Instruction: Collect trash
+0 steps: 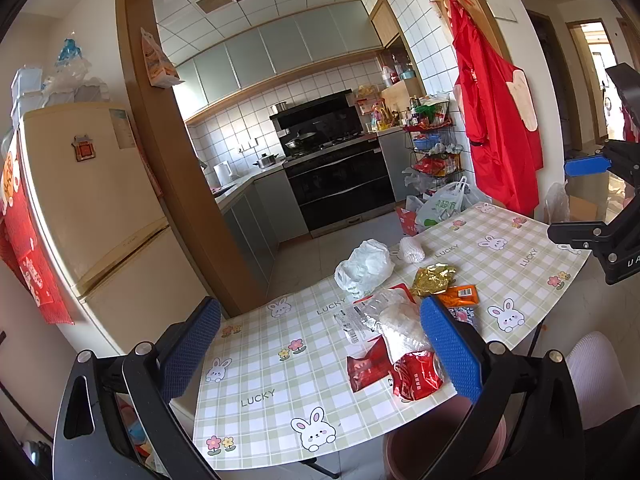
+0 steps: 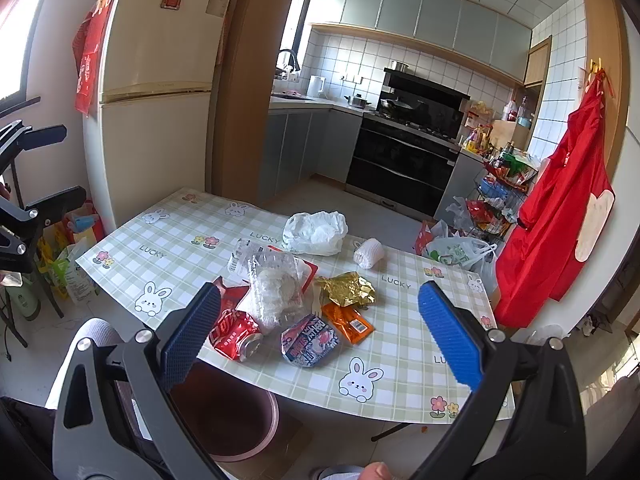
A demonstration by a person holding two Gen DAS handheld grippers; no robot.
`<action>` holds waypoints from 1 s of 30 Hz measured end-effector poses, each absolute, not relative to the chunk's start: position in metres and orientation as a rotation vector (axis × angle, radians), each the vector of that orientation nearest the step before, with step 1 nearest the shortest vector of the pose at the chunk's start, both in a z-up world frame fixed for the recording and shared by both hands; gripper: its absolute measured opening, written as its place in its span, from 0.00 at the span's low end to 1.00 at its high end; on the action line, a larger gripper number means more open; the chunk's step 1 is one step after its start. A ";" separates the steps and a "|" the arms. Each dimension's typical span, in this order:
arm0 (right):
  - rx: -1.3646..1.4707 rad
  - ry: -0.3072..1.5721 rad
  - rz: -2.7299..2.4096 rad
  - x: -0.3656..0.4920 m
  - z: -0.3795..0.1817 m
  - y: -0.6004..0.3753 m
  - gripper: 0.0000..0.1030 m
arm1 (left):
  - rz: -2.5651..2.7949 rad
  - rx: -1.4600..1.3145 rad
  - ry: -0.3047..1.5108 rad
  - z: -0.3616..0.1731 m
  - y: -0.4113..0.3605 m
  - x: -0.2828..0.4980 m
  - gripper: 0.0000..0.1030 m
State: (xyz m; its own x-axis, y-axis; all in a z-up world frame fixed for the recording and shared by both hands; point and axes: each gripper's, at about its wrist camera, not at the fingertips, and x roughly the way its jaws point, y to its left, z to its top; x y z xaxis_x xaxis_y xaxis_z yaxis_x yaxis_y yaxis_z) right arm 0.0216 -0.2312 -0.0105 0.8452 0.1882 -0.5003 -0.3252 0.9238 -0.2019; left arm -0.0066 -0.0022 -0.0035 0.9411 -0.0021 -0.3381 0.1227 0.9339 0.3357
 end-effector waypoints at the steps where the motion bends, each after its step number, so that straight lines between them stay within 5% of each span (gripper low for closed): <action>1: -0.286 0.495 0.275 0.020 -0.012 -0.231 0.95 | -0.065 0.361 0.341 -0.003 -0.002 -0.007 0.95; 30: -0.286 0.497 0.264 0.019 -0.014 -0.238 0.95 | -0.072 0.370 0.348 -0.008 -0.006 -0.007 0.95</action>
State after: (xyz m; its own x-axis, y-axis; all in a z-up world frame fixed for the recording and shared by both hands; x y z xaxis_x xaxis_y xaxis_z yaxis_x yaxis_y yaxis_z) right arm 0.0185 -0.2376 -0.0142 0.8469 0.1778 -0.5011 -0.3155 0.9266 -0.2044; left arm -0.0072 -0.0060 -0.0077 0.9381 -0.0053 -0.3463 0.1315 0.9305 0.3418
